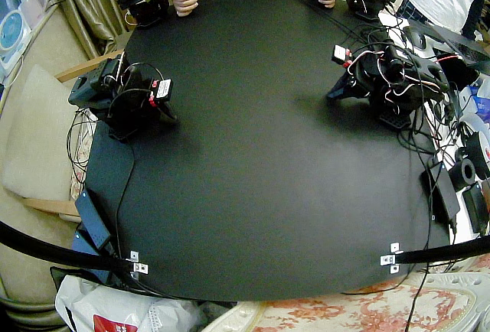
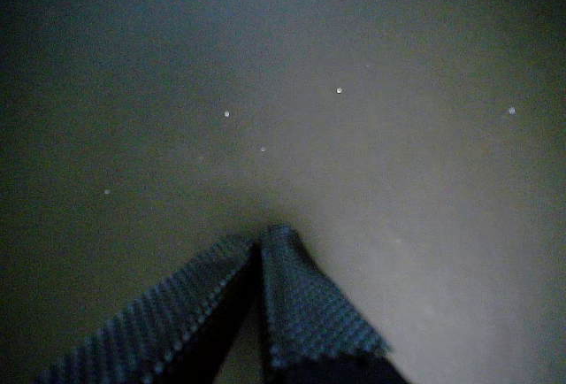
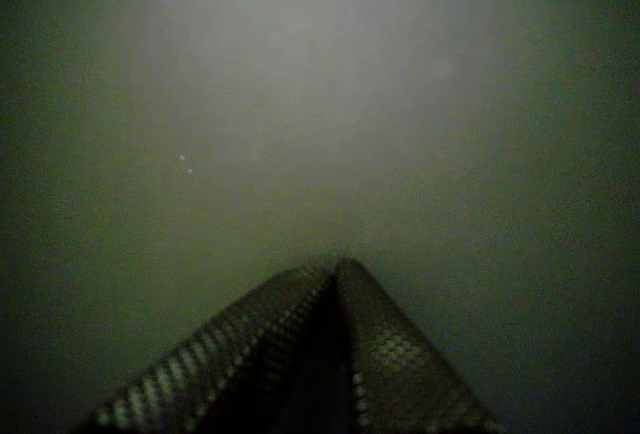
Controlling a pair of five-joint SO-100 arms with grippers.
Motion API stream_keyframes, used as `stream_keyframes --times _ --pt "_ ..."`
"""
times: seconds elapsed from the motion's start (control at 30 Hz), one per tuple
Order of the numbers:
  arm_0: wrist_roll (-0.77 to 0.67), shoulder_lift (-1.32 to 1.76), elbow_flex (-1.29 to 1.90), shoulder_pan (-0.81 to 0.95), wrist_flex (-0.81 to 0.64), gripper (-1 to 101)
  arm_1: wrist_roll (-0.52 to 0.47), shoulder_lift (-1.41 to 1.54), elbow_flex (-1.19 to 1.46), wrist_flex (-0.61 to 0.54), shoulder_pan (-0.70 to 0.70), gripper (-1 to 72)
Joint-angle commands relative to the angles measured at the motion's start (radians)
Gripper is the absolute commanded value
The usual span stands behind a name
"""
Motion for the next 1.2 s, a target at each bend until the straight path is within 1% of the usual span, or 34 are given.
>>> stream_keyframes --times 0.0,0.03,0.7,1.1,1.17 --pt "-0.149 0.018 0.058 0.025 -0.249 0 -0.008 0.017 -0.017 0.000 0.006 -0.3" --pt "-0.149 0.018 0.058 0.025 -0.249 0 0.014 0.017 -0.009 -0.025 -0.060 -0.3" --pt "-0.153 0.018 0.058 0.021 -0.249 0 0.011 0.017 -0.009 -0.025 -0.063 -0.3" --pt "-0.173 0.018 0.058 0.005 -0.247 0 0.011 0.017 -0.009 -0.025 -0.063 -0.3" --pt "-0.195 0.018 0.058 -0.011 -0.250 0 0.011 0.017 -0.009 -0.025 -0.063 -0.3"
